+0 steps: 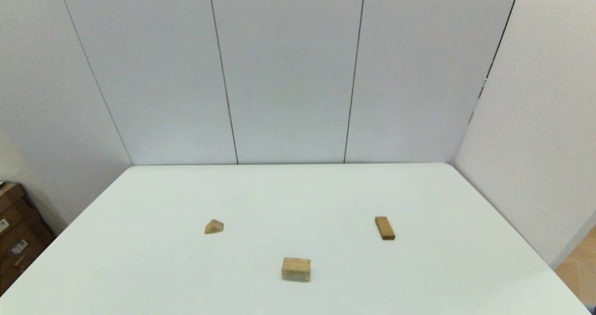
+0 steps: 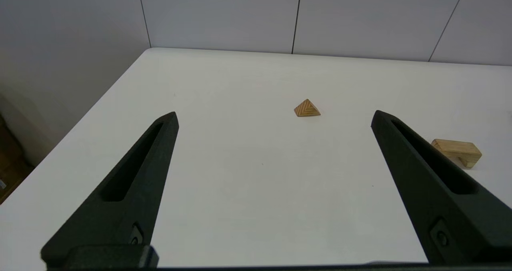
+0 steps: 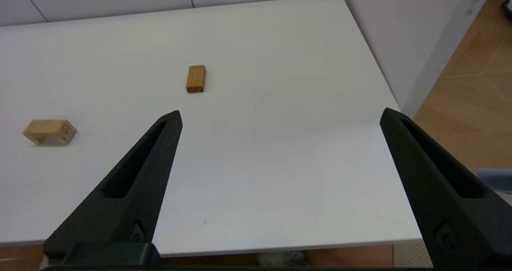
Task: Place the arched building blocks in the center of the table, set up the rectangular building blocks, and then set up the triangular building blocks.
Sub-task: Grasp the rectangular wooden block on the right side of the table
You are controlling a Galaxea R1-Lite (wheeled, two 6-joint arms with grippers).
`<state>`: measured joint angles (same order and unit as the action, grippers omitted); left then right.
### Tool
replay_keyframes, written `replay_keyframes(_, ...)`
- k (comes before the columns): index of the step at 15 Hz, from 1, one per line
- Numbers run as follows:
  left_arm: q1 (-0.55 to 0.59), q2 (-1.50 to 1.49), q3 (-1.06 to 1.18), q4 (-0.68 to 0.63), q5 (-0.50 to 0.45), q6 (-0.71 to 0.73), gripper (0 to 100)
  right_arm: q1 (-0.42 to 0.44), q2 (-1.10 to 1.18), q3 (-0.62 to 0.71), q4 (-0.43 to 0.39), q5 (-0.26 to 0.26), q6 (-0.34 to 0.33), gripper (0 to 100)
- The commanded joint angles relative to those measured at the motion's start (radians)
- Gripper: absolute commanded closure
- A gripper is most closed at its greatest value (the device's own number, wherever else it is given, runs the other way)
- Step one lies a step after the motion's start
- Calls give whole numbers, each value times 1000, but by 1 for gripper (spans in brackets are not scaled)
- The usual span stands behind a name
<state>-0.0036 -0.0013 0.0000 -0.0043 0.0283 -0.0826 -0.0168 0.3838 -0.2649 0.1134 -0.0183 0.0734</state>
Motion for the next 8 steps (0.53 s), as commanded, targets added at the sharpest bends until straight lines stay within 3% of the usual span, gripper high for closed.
replay_keyframes(1,1,1,0,0,1,-2,0,-17,515,-341,8,-6,-7,0)
replay_keyframes(5,1,1,0,1,1,0,0,1,912,-557,32,-5,-69,0)
replay_keyframes(8,-1,1,0,0,1,0,0,20,1075,-654,166,-6,-150,0)
